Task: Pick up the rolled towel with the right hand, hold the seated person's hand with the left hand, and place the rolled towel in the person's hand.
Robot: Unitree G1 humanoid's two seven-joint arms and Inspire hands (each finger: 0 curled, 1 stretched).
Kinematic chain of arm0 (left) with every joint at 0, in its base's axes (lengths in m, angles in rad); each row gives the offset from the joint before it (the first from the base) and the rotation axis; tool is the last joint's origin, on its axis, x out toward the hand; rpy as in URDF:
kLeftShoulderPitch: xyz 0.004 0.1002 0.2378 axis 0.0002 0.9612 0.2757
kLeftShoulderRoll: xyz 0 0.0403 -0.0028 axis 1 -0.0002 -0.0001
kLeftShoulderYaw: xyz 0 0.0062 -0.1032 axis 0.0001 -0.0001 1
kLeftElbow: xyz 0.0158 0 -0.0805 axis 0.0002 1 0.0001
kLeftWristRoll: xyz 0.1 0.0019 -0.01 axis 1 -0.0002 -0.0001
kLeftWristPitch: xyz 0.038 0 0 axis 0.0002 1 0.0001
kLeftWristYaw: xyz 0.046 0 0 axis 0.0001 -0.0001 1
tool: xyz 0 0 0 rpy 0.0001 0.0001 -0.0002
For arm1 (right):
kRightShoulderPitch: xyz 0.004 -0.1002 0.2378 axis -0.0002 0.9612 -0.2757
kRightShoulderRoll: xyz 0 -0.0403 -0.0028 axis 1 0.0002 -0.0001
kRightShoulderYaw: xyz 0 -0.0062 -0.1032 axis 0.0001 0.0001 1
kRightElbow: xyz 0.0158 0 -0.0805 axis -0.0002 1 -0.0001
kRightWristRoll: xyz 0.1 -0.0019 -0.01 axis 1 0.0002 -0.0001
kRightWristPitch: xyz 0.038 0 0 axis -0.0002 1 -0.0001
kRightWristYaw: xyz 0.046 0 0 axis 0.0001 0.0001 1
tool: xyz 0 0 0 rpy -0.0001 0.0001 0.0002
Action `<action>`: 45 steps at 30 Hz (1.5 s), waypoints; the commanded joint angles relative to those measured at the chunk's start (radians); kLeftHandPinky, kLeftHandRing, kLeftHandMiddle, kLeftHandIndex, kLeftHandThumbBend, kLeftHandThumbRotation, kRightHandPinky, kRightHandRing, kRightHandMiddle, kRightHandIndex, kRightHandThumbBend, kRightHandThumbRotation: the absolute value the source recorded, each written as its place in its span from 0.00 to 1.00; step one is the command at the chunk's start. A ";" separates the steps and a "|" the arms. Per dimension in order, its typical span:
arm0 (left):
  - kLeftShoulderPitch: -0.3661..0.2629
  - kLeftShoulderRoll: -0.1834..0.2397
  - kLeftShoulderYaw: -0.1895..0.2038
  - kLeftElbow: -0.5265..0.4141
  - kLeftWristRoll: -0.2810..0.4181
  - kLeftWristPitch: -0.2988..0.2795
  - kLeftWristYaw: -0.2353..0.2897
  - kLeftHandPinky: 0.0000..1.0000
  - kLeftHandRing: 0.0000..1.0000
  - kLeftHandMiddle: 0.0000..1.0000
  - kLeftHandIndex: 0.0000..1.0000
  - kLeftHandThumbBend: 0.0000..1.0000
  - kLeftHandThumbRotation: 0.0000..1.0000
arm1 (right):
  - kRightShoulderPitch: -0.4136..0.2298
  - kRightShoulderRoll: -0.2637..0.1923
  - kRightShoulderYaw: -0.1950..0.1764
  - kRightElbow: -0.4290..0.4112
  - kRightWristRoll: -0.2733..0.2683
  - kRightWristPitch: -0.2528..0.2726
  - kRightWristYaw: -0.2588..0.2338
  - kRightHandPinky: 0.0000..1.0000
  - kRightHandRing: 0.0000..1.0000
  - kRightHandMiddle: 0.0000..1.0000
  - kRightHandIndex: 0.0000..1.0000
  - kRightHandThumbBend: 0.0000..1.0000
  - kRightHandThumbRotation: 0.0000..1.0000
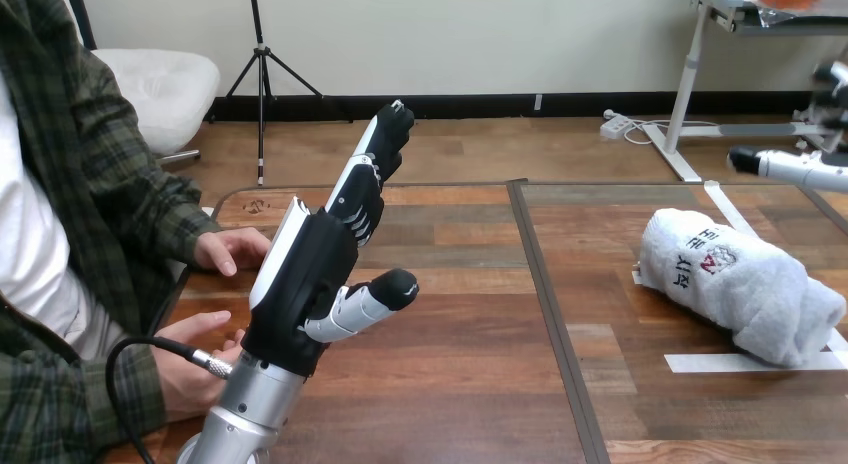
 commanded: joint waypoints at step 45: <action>0.083 0.004 -0.033 -0.241 -0.124 -0.020 -0.070 1.00 1.00 1.00 1.00 1.00 0.81 | -0.434 0.054 0.385 0.806 -0.261 -0.015 0.010 0.84 0.92 0.94 0.97 1.00 0.61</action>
